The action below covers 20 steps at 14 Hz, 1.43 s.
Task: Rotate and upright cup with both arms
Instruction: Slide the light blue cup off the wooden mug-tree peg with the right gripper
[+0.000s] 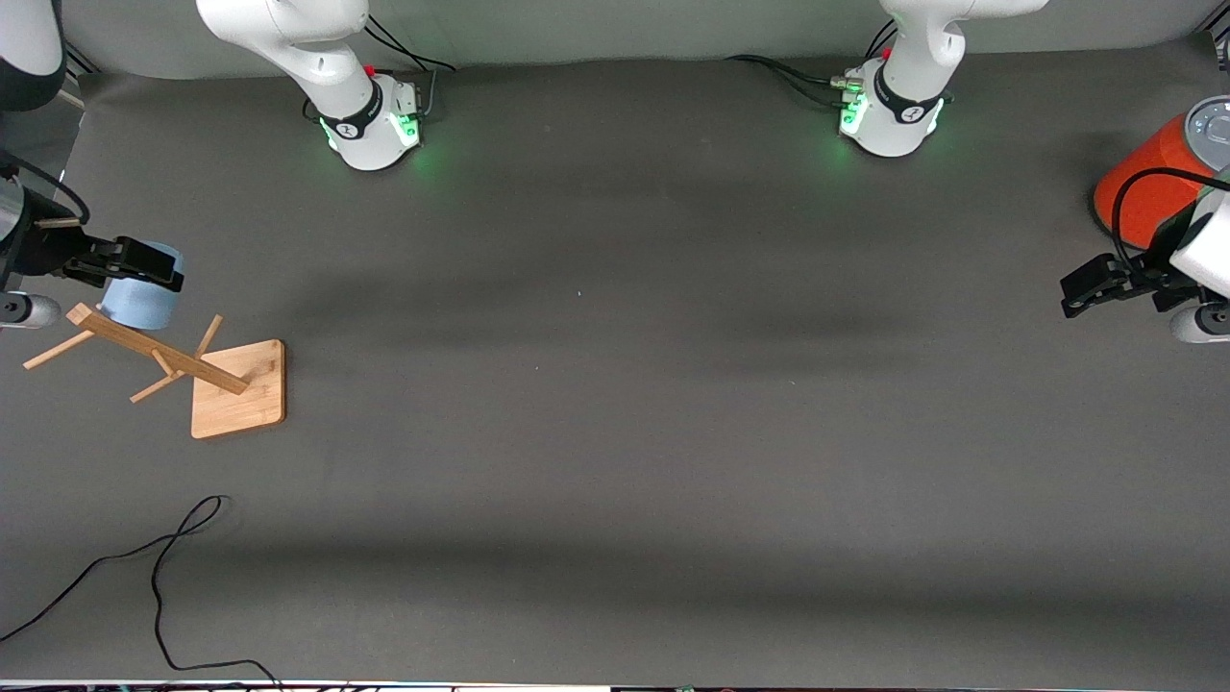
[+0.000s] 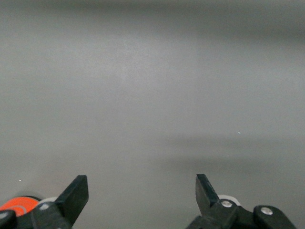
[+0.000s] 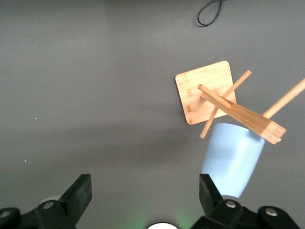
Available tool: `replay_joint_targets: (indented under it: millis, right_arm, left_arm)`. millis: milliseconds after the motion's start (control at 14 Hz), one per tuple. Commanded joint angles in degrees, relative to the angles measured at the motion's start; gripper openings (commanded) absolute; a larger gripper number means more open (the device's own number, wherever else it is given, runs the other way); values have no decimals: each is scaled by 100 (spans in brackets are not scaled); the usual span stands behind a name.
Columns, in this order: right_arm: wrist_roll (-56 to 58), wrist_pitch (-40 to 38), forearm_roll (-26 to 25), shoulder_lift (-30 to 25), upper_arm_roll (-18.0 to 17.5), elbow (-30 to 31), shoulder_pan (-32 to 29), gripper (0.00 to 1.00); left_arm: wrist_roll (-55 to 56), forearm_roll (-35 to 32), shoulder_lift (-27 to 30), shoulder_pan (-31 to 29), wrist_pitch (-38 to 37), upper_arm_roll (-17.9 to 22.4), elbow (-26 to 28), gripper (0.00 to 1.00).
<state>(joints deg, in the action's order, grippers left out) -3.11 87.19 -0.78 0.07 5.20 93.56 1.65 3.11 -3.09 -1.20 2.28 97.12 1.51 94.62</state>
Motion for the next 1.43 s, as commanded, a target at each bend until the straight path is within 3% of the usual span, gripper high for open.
replay_joint_targets:
  millis: [0, 286, 571, 1000, 1357]
  right_arm:
    - [538, 0, 8, -130, 629, 302, 1, 100]
    - [944, 175, -53, -507, 1237, 733, 19, 100]
    - [752, 184, -98, -517, 1255, 821, 19, 100]
    - [-1128, 474, -63, -517, 1282, 1014, 19, 100]
    - [-1086, 1193, -54, -535, 1361, 1690, 19, 100]
  left_arm:
    - [-74, -130, 59, 18, 70, -10, 101, 100]
    - [-74, -140, -56, 53, 88, -28, 30, 100]
    - [-74, -140, -117, 79, 105, -37, 39, 100]
    - [-92, -131, -179, 53, 97, -37, 39, 100]
    - [-92, -131, -205, 35, 114, -37, 39, 100]
